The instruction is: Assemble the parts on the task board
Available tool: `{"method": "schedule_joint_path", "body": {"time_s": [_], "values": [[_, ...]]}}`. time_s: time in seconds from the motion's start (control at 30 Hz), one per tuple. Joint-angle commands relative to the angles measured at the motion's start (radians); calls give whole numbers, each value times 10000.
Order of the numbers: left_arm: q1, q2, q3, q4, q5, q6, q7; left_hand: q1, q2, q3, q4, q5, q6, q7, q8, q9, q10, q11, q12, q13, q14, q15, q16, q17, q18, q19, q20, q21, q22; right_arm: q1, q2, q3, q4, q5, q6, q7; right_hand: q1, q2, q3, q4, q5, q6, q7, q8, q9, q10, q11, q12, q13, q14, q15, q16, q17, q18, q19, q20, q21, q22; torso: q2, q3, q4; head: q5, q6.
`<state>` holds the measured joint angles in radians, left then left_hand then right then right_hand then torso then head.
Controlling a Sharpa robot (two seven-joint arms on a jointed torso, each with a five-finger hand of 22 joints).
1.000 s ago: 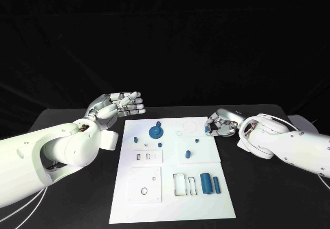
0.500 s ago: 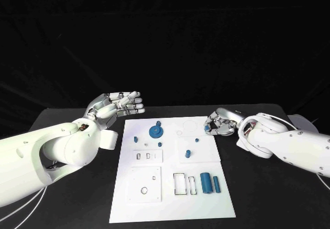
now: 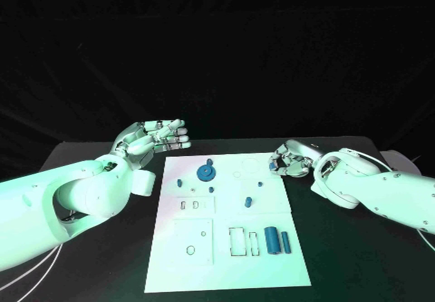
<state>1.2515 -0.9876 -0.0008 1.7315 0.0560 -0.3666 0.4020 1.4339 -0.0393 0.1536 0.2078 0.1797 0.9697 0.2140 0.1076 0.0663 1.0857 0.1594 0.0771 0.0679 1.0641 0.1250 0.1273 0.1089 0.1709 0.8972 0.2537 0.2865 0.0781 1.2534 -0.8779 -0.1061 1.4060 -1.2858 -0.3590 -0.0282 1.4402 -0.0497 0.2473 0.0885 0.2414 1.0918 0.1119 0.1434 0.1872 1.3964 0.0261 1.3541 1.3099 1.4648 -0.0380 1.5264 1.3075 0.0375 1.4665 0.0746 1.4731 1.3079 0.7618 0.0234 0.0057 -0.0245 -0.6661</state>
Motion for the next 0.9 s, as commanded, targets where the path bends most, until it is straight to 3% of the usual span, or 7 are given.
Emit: {"method": "schedule_joint_path", "body": {"time_s": [0.03, 0.3, 0.43, 0.67, 0.77, 0.9], "values": [[7, 19, 5, -4, 5, 204, 39, 38, 34, 15, -42, 1, 12, 71, -51, -3, -13, 77, -62, 3, 19, 54, -36, 12, 138, -2, 30, -47, -10, 19, -71, 19, 346, -178, -342, -212, -13, 131, 69, 16, 42, 173, -136, 242, 207, -14, -63, 0, 258, 895, -69, 65, 1932, -87, 284, -68, 74, 1772, -16, -14, -12, -1, 14], [6, 90, 1, -85, 5, 232, -3, 38, 34, 15, -42, 1, 12, 71, -51, -3, -13, 77, -62, 3, 19, 54, -36, 12, 138, -2, 30, -47, -10, 194, -77, 42, 1941, -808, -633, -1273, -431, 108, 102, 139, -70, 154, -173, 319, 266, -50, -87, -135, 139, 886, -85, 42, 1896, -141, 429, -83, 239, 1941, -91, -31, -30, 53, -26], [6, 162, -7, -160, 5, 248, -16, 38, 34, 15, -42, 1, 12, 71, -51, -3, -13, 77, -62, 3, 19, 54, -36, 12, 138, -2, 30, -47, -10, 229, 245, 42, 2424, -1133, -661, -1736, -529, 120, 114, 179, -109, 163, -190, 346, 284, -34, -101, -142, 139, 883, -96, 34, 1883, -149, 453, -91, 266, 1970, -149, -51, -24, 136, -82], [5, 332, -27, -360, 5, 291, -44, 40, 39, 18, -43, 0, 14, 74, -62, -2, -14, 80, -71, 4, 19, 56, -47, 16, 138, -1, 31, -50, -14, 196, 1197, -21, 2658, -1523, -531, -2252, -620, 125, 123, 220, -108, 153, -198, 362, 297, -21, -110, -150, 139, 879, -105, 24, 1867, -150, 456, -99, 268, 1975, -217, -64, 30, 415, -256], [6, 414, -36, -461, 5, 306, -58, 40, 40, 19, -43, 0, 15, 73, -63, -2, -13, 80, -72, 4, 20, 56, -48, 17, 138, -1, 31, -51, -15, 155, 1593, -89, 2625, -1673, -473, -2407, -677, 113, 120, 242, -103, 145, -201, 370, 304, -14, -113, -153, 141, 879, -109, 22, 1865, -151, 458, -104, 269, 1978, -228, -83, 77, 453, -315], [6, 490, -42, -548, 5, 308, -66, 40, 40, 19, -43, 0, 15, 73, -63, -2, -13, 80, -72, 4, 20, 56, -48, 17, 138, -1, 31, -51, -15, 34, 2101, -164, 2451, -1960, -424, -2606, -692, 110, 119, 248, -99, 143, -202, 372, 306, -3, -113, -142, 154, 879, -110, 22, 1865, -152, 462, -105, 274, 1982, -228, -98, 70, 544, -369]]}}
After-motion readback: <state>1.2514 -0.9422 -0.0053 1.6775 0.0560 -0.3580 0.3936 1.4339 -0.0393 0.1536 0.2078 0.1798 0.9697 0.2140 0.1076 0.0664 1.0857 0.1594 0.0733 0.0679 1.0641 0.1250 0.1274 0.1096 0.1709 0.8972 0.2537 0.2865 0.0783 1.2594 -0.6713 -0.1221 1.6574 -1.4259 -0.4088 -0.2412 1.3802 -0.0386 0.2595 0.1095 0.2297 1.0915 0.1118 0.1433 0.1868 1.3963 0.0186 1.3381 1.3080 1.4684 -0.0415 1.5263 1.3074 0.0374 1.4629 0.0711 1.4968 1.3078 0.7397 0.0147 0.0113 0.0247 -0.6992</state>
